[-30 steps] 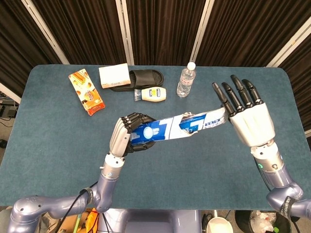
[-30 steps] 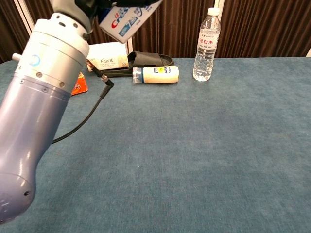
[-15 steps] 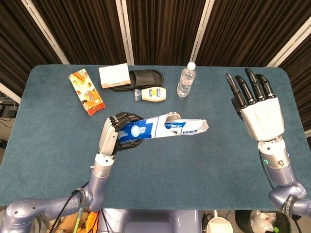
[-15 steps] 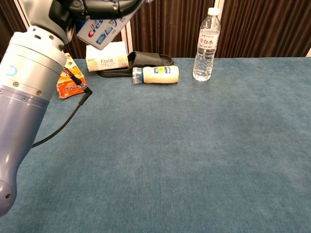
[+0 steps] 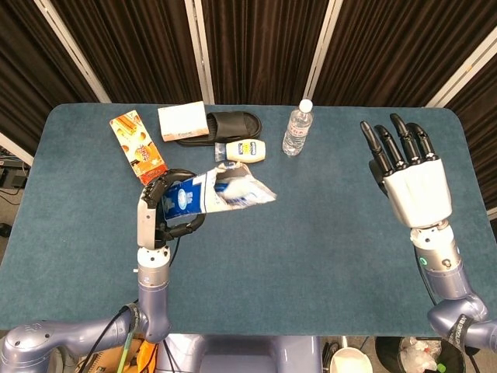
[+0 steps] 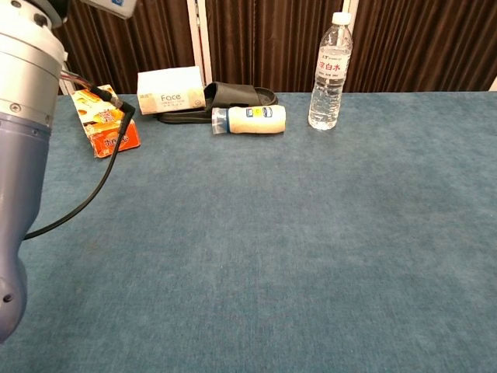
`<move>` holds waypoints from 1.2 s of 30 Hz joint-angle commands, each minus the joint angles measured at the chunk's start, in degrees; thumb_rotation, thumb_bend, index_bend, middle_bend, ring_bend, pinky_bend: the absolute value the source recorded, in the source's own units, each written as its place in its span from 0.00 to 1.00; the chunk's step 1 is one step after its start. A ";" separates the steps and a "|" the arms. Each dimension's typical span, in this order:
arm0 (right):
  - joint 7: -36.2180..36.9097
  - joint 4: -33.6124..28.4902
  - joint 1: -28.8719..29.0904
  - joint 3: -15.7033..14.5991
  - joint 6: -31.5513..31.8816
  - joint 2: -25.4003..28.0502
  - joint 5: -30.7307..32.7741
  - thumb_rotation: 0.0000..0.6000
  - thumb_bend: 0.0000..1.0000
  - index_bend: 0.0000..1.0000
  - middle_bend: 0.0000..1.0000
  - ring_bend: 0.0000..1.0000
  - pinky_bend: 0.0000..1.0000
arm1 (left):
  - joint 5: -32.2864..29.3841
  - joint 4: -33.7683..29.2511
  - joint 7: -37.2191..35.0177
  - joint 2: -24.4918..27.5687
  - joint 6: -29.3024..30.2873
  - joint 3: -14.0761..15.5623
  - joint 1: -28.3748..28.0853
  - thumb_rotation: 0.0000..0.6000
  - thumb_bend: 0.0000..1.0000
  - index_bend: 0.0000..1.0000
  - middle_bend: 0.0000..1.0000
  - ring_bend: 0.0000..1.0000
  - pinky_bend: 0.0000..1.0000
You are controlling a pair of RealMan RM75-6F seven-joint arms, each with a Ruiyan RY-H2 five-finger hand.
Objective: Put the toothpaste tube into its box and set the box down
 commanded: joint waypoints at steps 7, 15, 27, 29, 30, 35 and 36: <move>0.05 -0.47 -0.29 -0.48 -0.24 -0.14 0.20 1.00 0.34 0.00 0.34 0.19 0.32 | -1.13 1.96 -0.60 -0.42 -1.08 1.12 1.10 1.00 0.63 0.45 0.59 0.60 0.71; 0.37 -0.99 -0.37 -0.75 -0.43 0.20 -0.07 1.00 0.34 0.00 0.34 0.19 0.32 | -0.93 5.14 -0.38 0.33 -2.65 3.23 2.05 1.00 0.61 0.44 0.57 0.59 0.69; -0.68 -4.55 0.06 -0.85 -0.14 1.06 -2.49 1.00 0.34 0.00 0.34 0.19 0.32 | 0.60 11.96 6.34 8.69 -10.45 16.29 8.58 1.00 0.58 0.45 0.57 0.59 0.67; -1.13 -5.56 0.09 -0.77 -0.25 1.25 -2.59 1.00 0.34 0.00 0.34 0.19 0.32 | -0.93 12.33 7.15 9.36 -12.70 17.25 9.63 1.00 0.57 0.44 0.57 0.58 0.66; -1.35 -5.99 0.15 -0.68 -0.38 1.32 -2.56 1.00 0.34 0.00 0.34 0.19 0.32 | -1.62 12.44 7.70 9.60 -13.79 17.54 9.95 1.00 0.56 0.44 0.56 0.58 0.65; -3.05 -8.47 -0.12 -1.02 -0.55 1.16 -2.90 1.00 0.34 0.00 0.34 0.19 0.32 | -3.92 13.04 14.59 10.43 -20.37 19.42 10.36 1.00 0.51 0.39 0.52 0.49 0.51; -3.51 -8.96 -0.19 -1.15 -0.57 1.15 -3.09 1.00 0.34 0.00 0.34 0.19 0.32 | -4.32 12.51 15.61 10.36 -21.28 19.47 10.33 1.00 0.48 0.37 0.49 0.45 0.47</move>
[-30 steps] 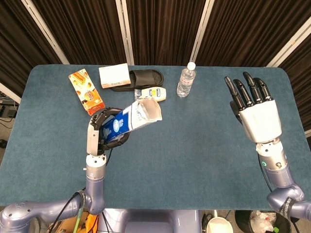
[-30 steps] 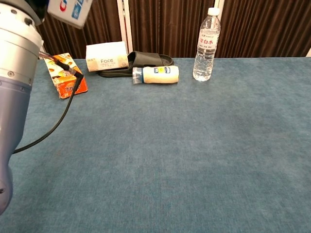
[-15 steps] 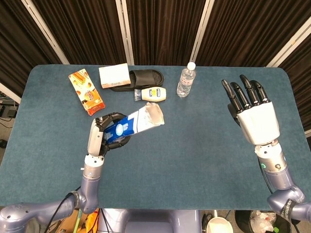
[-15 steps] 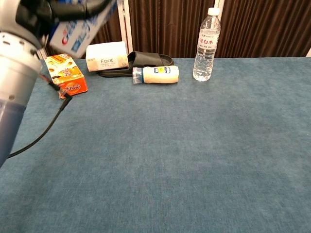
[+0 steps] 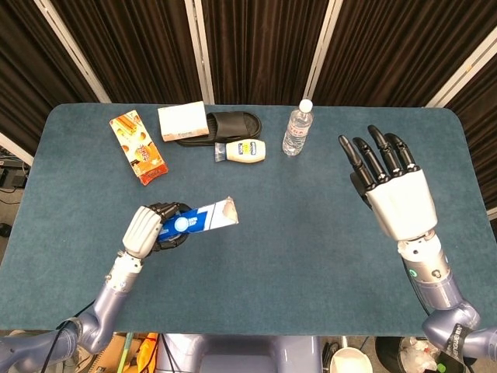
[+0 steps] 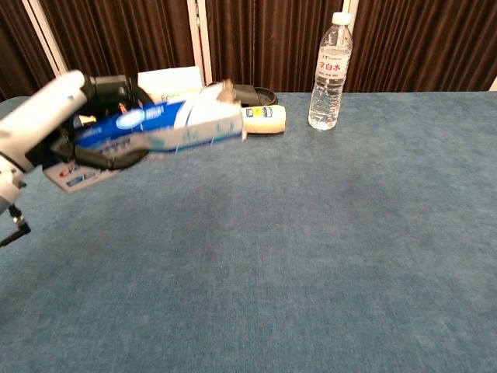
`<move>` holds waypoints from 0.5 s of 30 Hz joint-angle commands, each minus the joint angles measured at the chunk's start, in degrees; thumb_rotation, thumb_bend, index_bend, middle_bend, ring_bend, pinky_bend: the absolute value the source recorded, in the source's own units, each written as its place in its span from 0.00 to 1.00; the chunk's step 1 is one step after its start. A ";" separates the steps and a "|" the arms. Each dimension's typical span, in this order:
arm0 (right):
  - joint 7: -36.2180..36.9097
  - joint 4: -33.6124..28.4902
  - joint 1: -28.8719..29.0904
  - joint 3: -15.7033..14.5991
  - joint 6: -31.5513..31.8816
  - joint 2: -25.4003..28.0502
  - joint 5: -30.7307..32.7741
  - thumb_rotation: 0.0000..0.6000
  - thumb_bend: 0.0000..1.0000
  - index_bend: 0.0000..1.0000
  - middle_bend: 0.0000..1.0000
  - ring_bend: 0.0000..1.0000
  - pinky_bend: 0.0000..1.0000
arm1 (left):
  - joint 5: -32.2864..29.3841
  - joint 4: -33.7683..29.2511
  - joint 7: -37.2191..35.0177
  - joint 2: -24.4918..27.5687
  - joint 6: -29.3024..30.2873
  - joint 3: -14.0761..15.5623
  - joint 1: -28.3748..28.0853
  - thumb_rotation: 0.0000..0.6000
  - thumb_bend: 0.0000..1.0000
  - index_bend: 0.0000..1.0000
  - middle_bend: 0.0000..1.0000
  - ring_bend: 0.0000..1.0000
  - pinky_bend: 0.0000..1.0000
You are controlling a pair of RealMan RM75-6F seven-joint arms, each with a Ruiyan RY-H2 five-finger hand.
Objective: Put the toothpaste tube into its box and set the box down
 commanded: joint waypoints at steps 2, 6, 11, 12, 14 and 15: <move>-1.92 -2.26 -0.35 -0.60 -0.17 -0.09 -0.87 1.00 0.34 0.00 0.34 0.19 0.32 | -2.77 -1.94 6.84 0.77 -6.21 1.52 0.46 1.00 0.42 0.32 0.42 0.36 0.40; -3.27 -3.95 -0.88 -1.52 -0.49 0.18 -2.06 1.00 0.34 0.00 0.34 0.19 0.32 | -4.85 -6.40 12.97 2.52 -10.00 2.09 0.85 1.00 0.32 0.23 0.28 0.22 0.27; -3.76 -5.08 -2.52 -3.22 -0.68 0.48 -2.20 1.00 0.34 0.00 0.34 0.19 0.32 | -9.19 -13.32 19.50 6.58 -14.47 2.14 1.69 1.00 0.23 0.12 0.13 0.09 0.13; -3.76 -5.25 -2.92 -3.59 -0.70 0.50 -2.05 1.00 0.34 0.00 0.34 0.19 0.32 | -9.85 -14.47 20.27 7.32 -14.98 2.18 1.89 1.00 0.22 0.10 0.11 0.08 0.11; -3.62 -5.54 -3.94 -4.61 -0.67 0.63 -1.92 1.00 0.34 0.00 0.34 0.19 0.32 | -11.15 -17.52 21.82 9.21 -15.58 2.12 2.42 1.00 0.22 0.10 0.10 0.07 0.10; -3.65 -5.64 -4.50 -5.09 -0.56 0.74 -1.92 1.00 0.34 0.00 0.34 0.19 0.32 | -11.50 -19.14 22.38 10.19 -15.46 2.01 2.73 1.00 0.22 0.10 0.10 0.07 0.09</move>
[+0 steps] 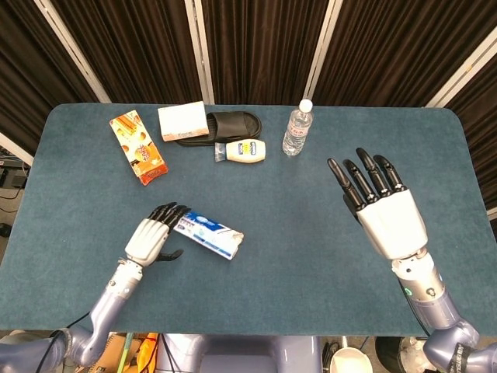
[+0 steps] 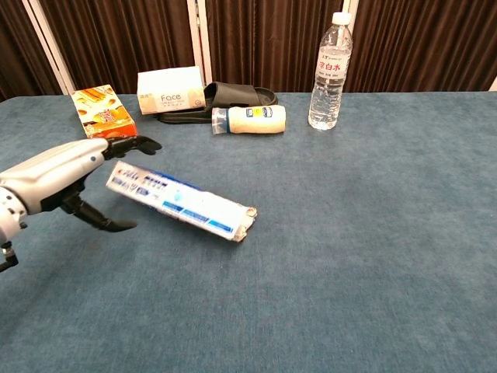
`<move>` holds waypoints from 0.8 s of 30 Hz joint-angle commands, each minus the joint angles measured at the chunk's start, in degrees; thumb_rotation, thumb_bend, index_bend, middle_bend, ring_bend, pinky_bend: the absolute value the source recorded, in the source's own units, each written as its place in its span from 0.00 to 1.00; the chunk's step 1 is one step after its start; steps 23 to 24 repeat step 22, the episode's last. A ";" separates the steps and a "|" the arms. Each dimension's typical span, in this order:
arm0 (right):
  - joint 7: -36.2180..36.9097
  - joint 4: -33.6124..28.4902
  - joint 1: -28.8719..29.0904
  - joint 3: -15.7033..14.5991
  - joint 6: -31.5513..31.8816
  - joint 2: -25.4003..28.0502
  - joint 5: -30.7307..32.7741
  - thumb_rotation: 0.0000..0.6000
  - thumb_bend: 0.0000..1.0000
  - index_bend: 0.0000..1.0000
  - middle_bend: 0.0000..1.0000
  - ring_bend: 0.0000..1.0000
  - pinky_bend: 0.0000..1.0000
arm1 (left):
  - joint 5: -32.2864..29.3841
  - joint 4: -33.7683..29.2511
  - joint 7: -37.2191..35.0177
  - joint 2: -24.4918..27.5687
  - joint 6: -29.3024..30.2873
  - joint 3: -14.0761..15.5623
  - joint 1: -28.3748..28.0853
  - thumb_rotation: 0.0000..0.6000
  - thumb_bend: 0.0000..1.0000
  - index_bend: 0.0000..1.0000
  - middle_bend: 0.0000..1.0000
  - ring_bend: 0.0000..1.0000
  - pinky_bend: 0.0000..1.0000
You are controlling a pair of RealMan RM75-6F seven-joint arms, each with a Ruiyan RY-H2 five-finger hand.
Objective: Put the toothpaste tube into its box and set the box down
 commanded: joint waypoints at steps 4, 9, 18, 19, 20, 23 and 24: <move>0.96 -0.78 -4.08 -3.45 1.04 0.49 0.64 1.00 0.34 0.00 0.34 0.19 0.32 | -1.92 -9.77 3.36 7.68 1.09 -0.03 2.87 1.00 0.22 0.10 0.09 0.07 0.09; 2.94 -1.78 -8.28 -7.18 1.35 1.82 2.35 1.00 0.34 0.00 0.33 0.19 0.32 | 0.52 -13.81 2.59 13.70 5.41 1.11 5.80 1.00 0.22 0.09 0.09 0.07 0.09; 8.96 0.24 -16.25 -13.73 3.10 3.22 4.86 1.00 0.34 0.00 0.18 0.05 0.19 | 8.27 -16.38 -1.24 24.47 14.26 5.90 12.35 1.00 0.22 0.07 0.06 0.06 0.05; 9.39 0.27 -16.92 -14.40 2.89 3.48 5.25 1.00 0.34 0.00 0.16 0.03 0.17 | 9.07 -16.35 -1.33 25.16 15.18 6.29 12.94 1.00 0.22 0.07 0.05 0.05 0.04; 9.66 0.31 -17.73 -15.20 2.61 3.75 5.86 1.00 0.34 0.00 0.12 0.01 0.14 | 9.88 -16.32 -1.50 25.89 16.17 6.82 13.64 1.00 0.22 0.06 0.04 0.03 0.03; 10.40 0.22 -19.26 -16.56 2.34 4.12 6.82 1.00 0.34 0.00 0.08 0.00 0.10 | 11.32 -16.01 -1.76 27.15 17.87 7.99 15.08 1.00 0.21 0.04 0.01 0.01 0.01; 10.40 0.22 -19.26 -16.56 2.34 4.12 6.82 1.00 0.34 0.00 0.08 0.00 0.10 | 11.32 -16.01 -1.76 27.15 17.87 7.99 15.08 1.00 0.21 0.04 0.01 0.01 0.01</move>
